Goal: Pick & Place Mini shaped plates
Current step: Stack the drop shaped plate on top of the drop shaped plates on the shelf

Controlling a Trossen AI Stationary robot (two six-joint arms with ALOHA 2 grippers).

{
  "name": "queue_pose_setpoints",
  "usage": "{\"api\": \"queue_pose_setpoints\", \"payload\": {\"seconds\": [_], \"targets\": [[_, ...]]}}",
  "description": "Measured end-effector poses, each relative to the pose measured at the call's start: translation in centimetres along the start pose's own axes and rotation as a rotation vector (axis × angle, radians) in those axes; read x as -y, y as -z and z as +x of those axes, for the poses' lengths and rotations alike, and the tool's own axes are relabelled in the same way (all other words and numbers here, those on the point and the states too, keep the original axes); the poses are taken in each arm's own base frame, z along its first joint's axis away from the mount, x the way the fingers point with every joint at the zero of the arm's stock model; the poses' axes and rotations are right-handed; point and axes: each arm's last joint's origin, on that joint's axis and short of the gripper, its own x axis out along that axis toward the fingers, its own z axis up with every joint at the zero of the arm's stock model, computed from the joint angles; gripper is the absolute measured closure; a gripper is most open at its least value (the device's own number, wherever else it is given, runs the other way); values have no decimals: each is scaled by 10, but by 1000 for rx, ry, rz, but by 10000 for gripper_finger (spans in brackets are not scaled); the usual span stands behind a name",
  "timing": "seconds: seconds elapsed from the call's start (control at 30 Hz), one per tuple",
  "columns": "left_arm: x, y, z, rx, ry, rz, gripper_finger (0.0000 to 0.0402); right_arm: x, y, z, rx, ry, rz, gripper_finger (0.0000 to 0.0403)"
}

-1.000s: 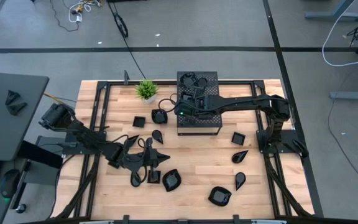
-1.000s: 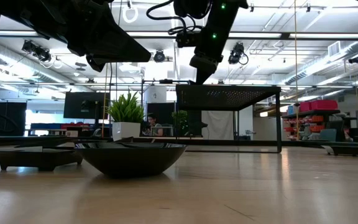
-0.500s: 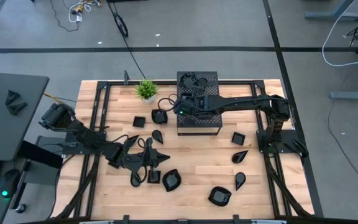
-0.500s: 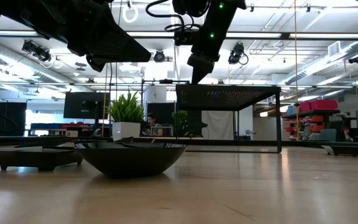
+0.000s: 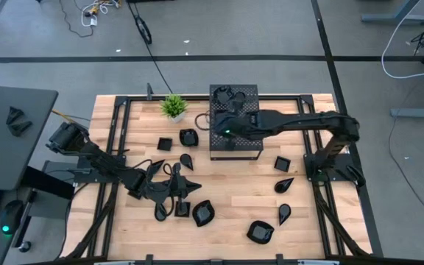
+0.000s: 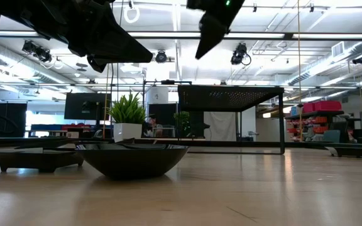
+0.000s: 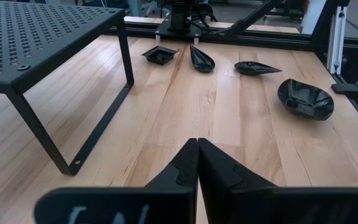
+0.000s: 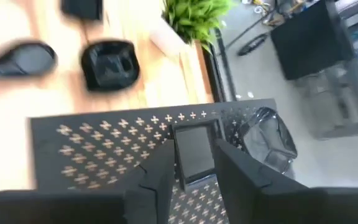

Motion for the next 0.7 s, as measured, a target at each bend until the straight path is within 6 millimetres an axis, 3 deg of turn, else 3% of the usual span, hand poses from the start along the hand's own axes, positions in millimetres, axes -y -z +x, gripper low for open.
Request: {"api": "queue_pose_setpoints", "payload": {"seconds": [0.13, 0.27, 0.47, 0.7], "targets": [[1, 0, 0, -3, 11, -1, 388, 3, 2, -29, 54, -70, 131, 292], [1, 0, 0, -10, 32, -2, 388, -11, 5, -58, 100, -144, 233, 303], [2, 0, 0, -13, 45, -12, 388, -72, 22, -88, 199, -269, 224, 316], [2, 0, 0, -13, 44, -23, 388, -153, 52, -109, 359, -468, 225, 325]]}}
